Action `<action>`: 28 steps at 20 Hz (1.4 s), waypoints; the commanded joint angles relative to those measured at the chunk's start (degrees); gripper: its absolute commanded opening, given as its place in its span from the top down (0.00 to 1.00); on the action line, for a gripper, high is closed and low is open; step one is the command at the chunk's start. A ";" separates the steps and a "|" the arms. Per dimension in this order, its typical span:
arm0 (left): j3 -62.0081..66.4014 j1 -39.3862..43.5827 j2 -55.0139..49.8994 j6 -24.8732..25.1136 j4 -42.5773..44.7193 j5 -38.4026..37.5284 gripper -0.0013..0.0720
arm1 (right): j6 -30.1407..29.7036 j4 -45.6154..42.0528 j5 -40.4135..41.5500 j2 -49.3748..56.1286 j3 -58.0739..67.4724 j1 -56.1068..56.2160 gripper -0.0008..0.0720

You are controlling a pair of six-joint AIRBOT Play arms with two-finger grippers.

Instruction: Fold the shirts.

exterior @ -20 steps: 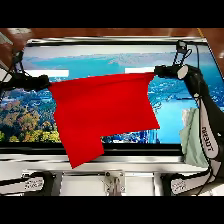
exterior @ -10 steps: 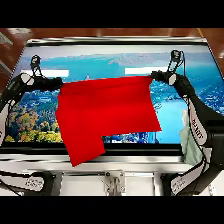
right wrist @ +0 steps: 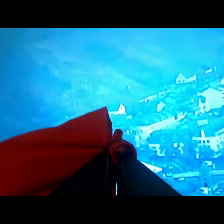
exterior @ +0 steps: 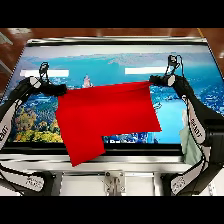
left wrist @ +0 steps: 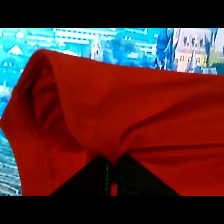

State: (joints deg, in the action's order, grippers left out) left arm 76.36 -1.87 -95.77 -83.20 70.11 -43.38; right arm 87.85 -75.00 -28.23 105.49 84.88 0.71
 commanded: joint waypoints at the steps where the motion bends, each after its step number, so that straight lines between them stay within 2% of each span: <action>1: -0.02 0.00 -0.24 -0.02 1.77 -8.70 0.92 | 0.04 -0.13 -8.76 0.04 -0.02 0.04 0.91; 5: -0.04 0.00 -0.24 -1.05 2.54 -17.88 0.92 | 0.09 -0.11 -16.50 0.04 -0.02 0.07 0.91; 9: -0.04 0.11 -0.26 -4.87 2.97 -20.81 0.87 | 0.46 1.01 -18.71 0.48 -0.02 0.11 0.91; 10: -0.04 0.11 -0.24 -5.51 2.89 -20.83 0.79 | 0.74 1.60 -18.69 0.52 -0.02 0.11 0.87; 11: -0.02 0.11 -0.24 -6.34 2.75 -21.05 0.64 | 0.90 1.64 -18.51 0.52 -0.02 0.11 0.87; 12: 0.11 0.09 -0.22 -6.51 2.78 -21.94 0.42 | 0.90 1.62 -17.97 0.46 0.02 0.11 0.82; 13: 0.44 0.02 -0.11 -6.49 2.84 -23.26 0.25 | 0.87 1.66 -18.32 0.11 0.28 -0.04 0.35; 14: 0.96 -0.31 0.24 -6.47 3.04 -24.90 0.23 | 0.55 1.62 -19.10 -0.76 0.37 -0.35 0.04; 18: 2.73 -3.76 4.94 -5.73 3.32 -32.26 0.17 | -0.96 -5.33 -24.26 -8.83 0.35 -3.82 0.04; 21: -0.22 -7.23 10.78 -4.26 3.85 -39.30 0.16 | -2.23 -12.76 -39.06 -14.27 0.33 -9.57 0.04; 22: -3.52 -8.07 13.09 -3.76 3.19 -40.41 0.16 | -4.42 -12.37 -44.52 -14.67 0.33 -11.93 0.04; 24: -14.60 -9.42 18.80 -1.88 -1.38 -40.24 0.07 | -8.35 -8.63 -53.42 -14.64 -1.05 -16.85 0.04; 26: -27.32 -10.60 25.27 0.68 -5.84 -37.55 0.07 | -10.51 -1.66 -57.09 -14.67 -4.13 -21.16 0.04; 28: -37.97 -12.09 31.63 1.66 -7.76 -34.56 0.07 | -11.58 5.01 -57.11 -14.64 -7.28 -23.76 0.04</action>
State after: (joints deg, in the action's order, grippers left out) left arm 52.14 -11.94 -72.20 -84.09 67.09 -80.44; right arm 79.55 -78.24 -78.91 91.37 80.90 -18.46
